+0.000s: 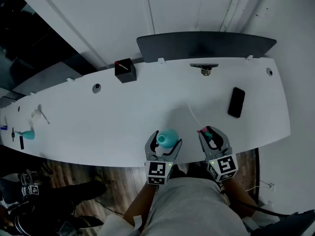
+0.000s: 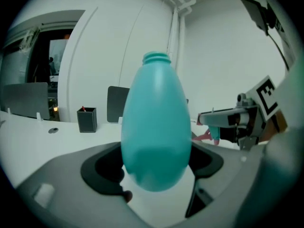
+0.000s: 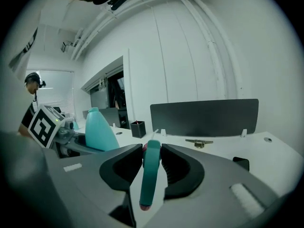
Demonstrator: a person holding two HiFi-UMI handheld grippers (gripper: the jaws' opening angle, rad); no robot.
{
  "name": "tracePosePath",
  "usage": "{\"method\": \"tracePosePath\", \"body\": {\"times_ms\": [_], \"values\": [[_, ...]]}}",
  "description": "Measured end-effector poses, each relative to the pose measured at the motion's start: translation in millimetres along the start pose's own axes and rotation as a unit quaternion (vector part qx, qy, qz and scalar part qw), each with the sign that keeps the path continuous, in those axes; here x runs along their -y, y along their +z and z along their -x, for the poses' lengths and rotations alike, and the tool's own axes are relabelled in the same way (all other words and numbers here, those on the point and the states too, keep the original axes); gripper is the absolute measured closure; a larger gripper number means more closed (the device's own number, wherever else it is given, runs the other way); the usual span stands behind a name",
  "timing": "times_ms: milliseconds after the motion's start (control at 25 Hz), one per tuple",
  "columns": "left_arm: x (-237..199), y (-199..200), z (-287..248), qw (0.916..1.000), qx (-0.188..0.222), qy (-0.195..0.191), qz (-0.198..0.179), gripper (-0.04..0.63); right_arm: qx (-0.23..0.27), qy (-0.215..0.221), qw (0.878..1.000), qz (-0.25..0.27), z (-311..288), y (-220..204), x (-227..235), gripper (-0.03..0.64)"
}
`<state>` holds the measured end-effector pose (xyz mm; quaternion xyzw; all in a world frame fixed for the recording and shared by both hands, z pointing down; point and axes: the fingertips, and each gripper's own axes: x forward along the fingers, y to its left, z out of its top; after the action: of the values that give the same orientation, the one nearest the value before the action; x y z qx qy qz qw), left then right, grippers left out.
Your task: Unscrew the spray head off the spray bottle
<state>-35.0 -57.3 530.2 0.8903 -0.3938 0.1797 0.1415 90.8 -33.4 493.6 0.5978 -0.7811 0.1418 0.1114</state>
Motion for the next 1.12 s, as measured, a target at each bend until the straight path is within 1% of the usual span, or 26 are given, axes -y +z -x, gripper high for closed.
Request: {"method": "tracePosePath", "body": {"times_ms": [80,240,400,520,600,680,800,880,1120], "values": [[12,1,8,0.9999,0.007,0.014,0.003,0.195,0.004,0.015,1.0,0.0,14,-5,-4,0.488],[50,0,24,0.9991,0.021,0.038,0.003,0.195,0.032,0.041,0.999,0.002,48,-4,-7,0.488],[95,-7,42,0.9988,0.018,0.046,-0.007,0.193,0.051,0.046,0.997,-0.025,87,-11,1,0.488],[116,-20,58,0.9986,0.004,0.051,-0.008,0.195,0.052,0.042,0.997,-0.04,108,-21,6,0.488],[123,-27,66,0.9985,-0.004,0.054,-0.006,0.195,0.055,0.038,0.997,-0.046,119,-24,6,0.488],[127,-29,71,0.9988,-0.007,0.048,-0.009,0.195,0.058,0.031,0.997,-0.049,126,-23,5,0.489],[131,-27,72,0.9991,-0.01,0.03,-0.028,0.195,0.059,0.018,0.997,-0.049,129,-21,2,0.489],[131,-23,74,0.9991,-0.008,0.021,-0.037,0.195,0.061,0.011,0.997,-0.051,130,-17,-4,0.489],[122,-16,77,0.9992,0.004,0.007,-0.04,0.195,0.061,0.011,0.997,-0.041,126,-13,-21,0.489]]}}
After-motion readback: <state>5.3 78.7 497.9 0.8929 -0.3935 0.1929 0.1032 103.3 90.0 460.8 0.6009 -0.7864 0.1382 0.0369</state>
